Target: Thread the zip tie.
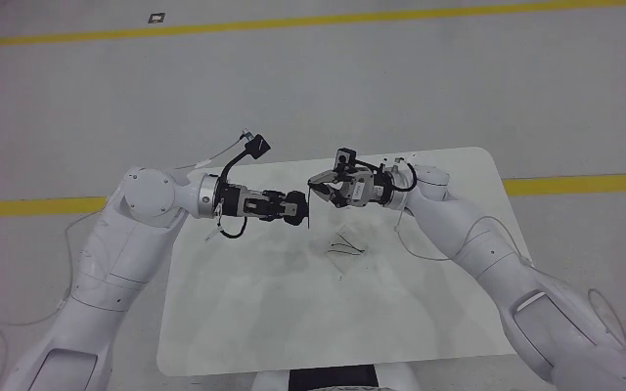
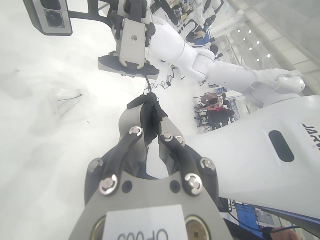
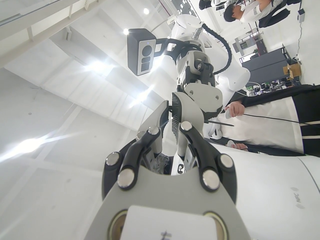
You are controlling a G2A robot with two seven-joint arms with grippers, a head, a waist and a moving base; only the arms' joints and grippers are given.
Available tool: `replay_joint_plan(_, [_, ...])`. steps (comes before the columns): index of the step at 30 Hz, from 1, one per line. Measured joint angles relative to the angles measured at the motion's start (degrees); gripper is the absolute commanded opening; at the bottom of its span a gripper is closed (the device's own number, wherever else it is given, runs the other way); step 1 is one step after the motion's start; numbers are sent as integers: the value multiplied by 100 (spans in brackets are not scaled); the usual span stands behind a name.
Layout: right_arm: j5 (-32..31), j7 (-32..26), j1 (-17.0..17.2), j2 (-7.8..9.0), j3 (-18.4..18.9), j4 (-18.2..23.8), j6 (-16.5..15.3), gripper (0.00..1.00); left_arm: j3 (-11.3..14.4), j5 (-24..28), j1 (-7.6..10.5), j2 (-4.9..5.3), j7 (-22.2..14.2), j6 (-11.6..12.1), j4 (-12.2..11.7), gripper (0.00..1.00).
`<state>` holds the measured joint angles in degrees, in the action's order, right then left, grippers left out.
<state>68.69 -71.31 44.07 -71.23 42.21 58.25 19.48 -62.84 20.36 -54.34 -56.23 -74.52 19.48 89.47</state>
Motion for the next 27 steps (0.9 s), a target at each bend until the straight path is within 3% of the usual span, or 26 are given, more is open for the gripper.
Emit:
replay_joint_plan(3, [-40,0,5,-3,20,2,0,0,0,0,0,0,0,0,0,0])
replay_joint_plan(4, [-55,0,5,-3,26,3,0,0,0,0,0,0,0,0,0,13])
replay_joint_plan(5, [-77,3,7,-4,35,5,0,0,0,0,0,0,0,0,0,47])
replay_joint_plan(6, [-93,8,11,-5,45,6,0,0,0,0,0,0,0,0,0,100])
replay_joint_plan(13, [-295,192,74,1,207,32,-177,0,0,0,0,0,0,0,0,100])
replay_joint_plan(23, [-716,716,294,72,638,143,-905,0,0,0,0,0,0,0,0,100])
replay_joint_plan(27, [-733,723,294,74,638,147,-912,0,0,0,0,0,0,0,0,100])
